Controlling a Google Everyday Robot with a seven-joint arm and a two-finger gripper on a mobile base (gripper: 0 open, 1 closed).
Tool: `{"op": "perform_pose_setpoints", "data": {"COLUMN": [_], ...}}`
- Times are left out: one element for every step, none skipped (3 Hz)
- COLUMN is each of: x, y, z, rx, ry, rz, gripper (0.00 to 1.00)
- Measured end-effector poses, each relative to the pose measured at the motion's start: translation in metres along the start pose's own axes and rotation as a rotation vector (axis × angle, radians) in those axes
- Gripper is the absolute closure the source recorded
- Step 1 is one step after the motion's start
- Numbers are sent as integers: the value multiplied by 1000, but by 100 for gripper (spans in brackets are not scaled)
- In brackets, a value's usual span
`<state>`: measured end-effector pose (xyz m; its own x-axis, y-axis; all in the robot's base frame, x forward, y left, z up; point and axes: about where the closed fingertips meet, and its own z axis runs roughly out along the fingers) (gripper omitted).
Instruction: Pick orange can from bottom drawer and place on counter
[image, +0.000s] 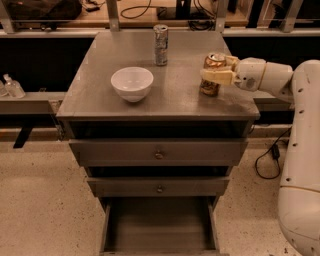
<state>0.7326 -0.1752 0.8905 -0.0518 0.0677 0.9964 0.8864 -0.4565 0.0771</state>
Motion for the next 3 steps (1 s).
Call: {"op": "perform_pose_setpoints", "data": {"x": [1, 1, 7], "y": [-1, -2, -3], "z": [3, 7, 0], "rx": [4, 10, 36], "ry": [1, 1, -12], "rz": [11, 22, 32], "gripper": [28, 5, 0]}}
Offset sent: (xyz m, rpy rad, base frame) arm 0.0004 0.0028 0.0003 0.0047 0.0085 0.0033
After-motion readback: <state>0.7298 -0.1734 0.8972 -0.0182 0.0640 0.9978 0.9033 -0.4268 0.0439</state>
